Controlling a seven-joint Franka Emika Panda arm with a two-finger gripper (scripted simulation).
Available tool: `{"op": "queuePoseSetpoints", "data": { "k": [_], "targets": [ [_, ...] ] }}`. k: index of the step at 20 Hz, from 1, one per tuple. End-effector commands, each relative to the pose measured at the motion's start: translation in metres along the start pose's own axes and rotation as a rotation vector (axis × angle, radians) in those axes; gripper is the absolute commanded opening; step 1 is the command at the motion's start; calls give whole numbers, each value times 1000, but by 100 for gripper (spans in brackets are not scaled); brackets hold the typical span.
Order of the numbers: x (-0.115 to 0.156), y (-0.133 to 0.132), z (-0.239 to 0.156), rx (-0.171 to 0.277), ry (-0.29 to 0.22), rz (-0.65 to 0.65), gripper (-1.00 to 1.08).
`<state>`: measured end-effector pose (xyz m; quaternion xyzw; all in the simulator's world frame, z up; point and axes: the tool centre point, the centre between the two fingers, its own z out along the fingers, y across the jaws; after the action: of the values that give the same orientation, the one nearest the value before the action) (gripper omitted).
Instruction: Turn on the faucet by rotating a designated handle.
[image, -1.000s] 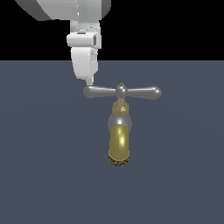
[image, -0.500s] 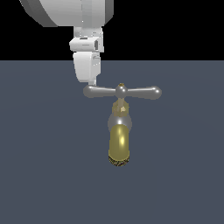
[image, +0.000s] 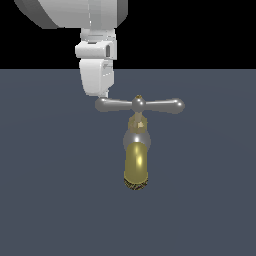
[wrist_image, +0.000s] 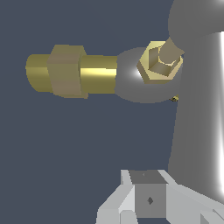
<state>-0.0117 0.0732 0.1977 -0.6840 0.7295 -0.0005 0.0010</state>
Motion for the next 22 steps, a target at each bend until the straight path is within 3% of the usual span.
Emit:
{"op": "queuePoseSetpoints", "data": {
  "k": [1,20,22],
  "targets": [
    [-1,9,0,-2,1,0,-100],
    [-6,68,0,-2,1,0,-100],
    [-5,62,0,2,-2,4,-100]
  ]
}}
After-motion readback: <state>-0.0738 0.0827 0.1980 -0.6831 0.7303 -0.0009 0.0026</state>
